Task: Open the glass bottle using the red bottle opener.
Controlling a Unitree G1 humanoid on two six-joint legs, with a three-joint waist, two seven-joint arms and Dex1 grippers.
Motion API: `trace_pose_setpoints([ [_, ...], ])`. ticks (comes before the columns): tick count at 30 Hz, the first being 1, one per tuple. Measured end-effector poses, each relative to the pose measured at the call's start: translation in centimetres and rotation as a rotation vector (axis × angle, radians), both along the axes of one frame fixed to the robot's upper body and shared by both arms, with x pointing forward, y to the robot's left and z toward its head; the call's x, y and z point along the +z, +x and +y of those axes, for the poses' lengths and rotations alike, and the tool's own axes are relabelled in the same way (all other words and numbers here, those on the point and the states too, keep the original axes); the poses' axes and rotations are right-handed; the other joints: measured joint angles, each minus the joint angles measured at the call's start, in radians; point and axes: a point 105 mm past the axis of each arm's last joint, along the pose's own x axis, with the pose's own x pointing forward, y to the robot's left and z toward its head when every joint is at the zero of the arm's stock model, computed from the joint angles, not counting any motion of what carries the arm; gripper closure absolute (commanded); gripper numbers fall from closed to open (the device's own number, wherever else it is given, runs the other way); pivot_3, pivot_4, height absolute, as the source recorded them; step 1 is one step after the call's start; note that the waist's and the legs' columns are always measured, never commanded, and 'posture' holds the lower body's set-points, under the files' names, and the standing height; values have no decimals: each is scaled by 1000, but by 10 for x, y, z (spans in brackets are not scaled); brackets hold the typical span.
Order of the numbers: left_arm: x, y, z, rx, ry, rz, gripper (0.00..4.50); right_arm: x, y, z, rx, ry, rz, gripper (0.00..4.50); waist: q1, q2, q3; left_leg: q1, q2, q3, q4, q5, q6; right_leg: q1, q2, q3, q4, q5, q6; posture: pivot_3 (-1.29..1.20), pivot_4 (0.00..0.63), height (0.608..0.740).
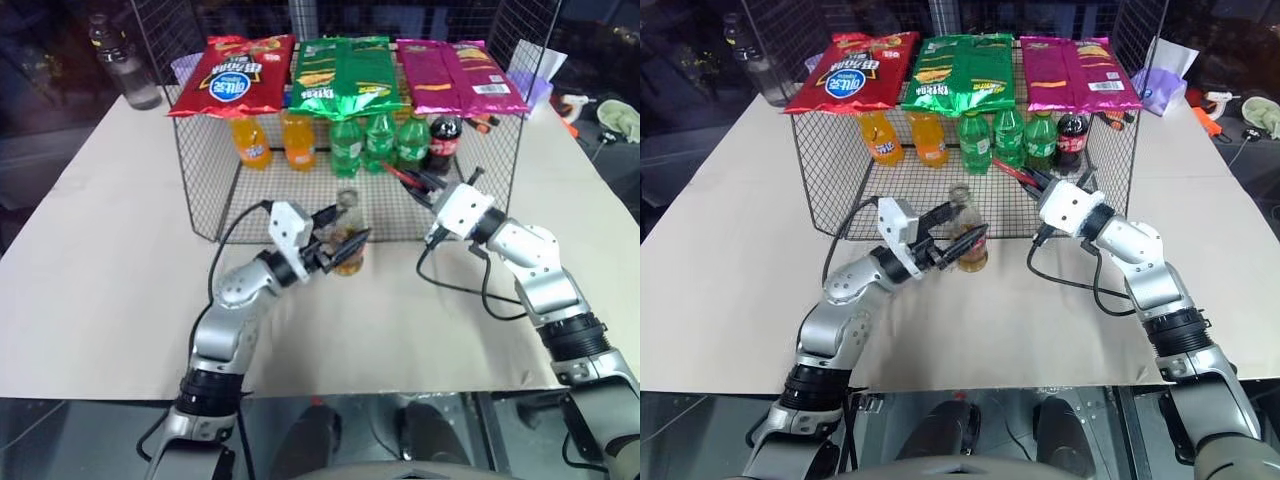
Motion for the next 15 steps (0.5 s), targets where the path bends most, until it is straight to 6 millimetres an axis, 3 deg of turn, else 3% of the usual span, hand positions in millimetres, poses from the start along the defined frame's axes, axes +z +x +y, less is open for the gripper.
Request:
trace_pose_setpoints([
  [4, -1, 0, -2, -7, 4, 2, 1150, -3, 0, 2, 0, -4, 3, 4500, -1, 0, 0, -16, 0, 2, 3, 0, -1, -17, -1, 1, 3, 0, 0, 0, 150, 740],
  [15, 5, -11, 0, -36, 9, -6, 1150, -16, -2, -3, -20, 24, 49, 4500, -2, 0, 0, -19, 0, 2, 3, 0, -1, -20, 0, 1, 3, 0, 0, 0, 150, 740],
])
